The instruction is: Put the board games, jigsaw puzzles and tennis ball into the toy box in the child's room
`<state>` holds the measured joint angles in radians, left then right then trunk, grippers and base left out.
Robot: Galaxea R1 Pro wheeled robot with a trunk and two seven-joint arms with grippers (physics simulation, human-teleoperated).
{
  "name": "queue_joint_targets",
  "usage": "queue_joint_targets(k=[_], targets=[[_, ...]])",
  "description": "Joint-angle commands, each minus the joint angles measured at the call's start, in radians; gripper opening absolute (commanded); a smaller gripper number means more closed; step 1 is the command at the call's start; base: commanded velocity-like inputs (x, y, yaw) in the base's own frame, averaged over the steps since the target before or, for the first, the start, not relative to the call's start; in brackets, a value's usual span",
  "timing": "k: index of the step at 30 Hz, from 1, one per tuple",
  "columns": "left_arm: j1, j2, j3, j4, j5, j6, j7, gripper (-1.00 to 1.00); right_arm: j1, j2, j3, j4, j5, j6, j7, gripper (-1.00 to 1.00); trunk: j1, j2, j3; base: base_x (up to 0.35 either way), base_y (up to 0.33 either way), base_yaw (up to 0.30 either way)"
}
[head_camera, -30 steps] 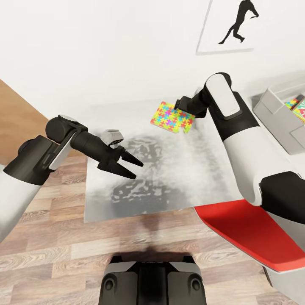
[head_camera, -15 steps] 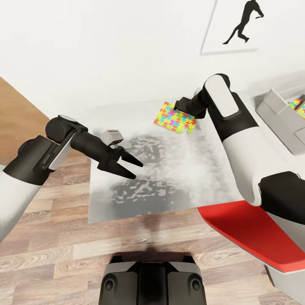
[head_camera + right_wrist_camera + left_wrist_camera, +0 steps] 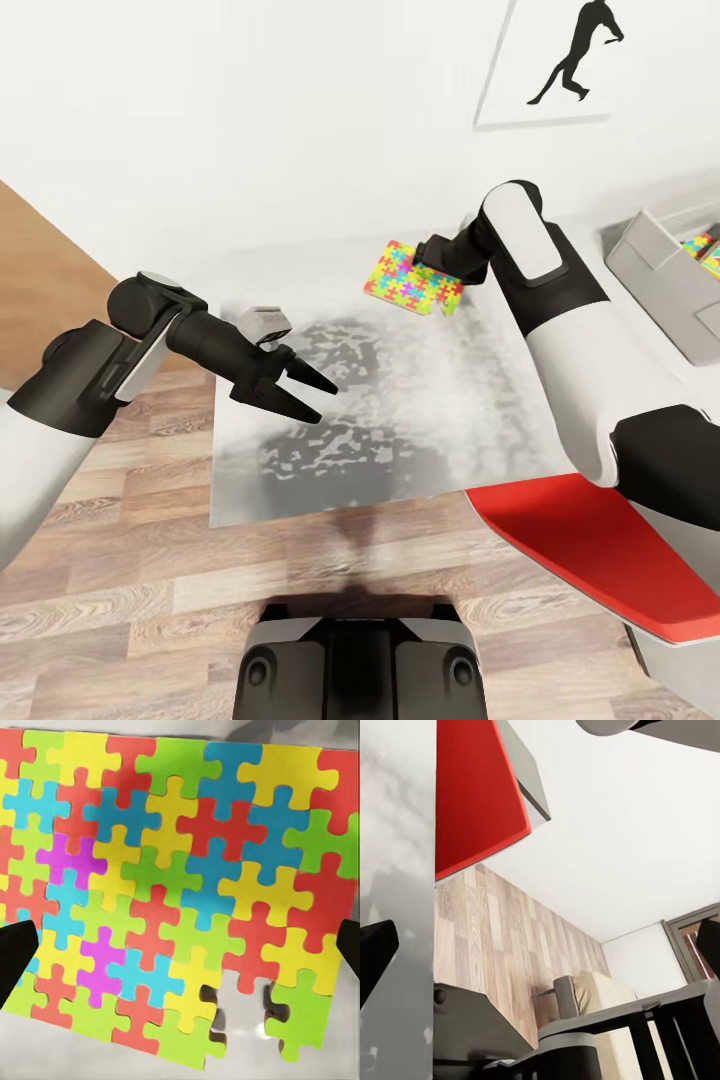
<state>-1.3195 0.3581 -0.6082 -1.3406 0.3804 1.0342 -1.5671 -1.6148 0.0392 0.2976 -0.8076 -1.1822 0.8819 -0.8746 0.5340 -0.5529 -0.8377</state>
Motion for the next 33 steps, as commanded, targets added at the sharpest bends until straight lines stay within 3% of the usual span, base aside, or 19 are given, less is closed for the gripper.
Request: queue_joint_targets(k=[1,33], targets=[[-0.001,0.001,-0.002,0.000,0.001,0.011,-0.004,1.00,-0.001,-0.001,0.002,0.001,-0.010,0.000,-0.010,1.00,0.000,-0.001,-0.001,0.000,0.000,0.000],[-0.001,0.001,-0.002,0.000,0.000,0.011,-0.004,1.00,0.005,-0.005,0.003,0.046,-0.008,-0.003,-0.010,1.00,0.000,-0.001,-0.001,0.000,0.000,0.000]])
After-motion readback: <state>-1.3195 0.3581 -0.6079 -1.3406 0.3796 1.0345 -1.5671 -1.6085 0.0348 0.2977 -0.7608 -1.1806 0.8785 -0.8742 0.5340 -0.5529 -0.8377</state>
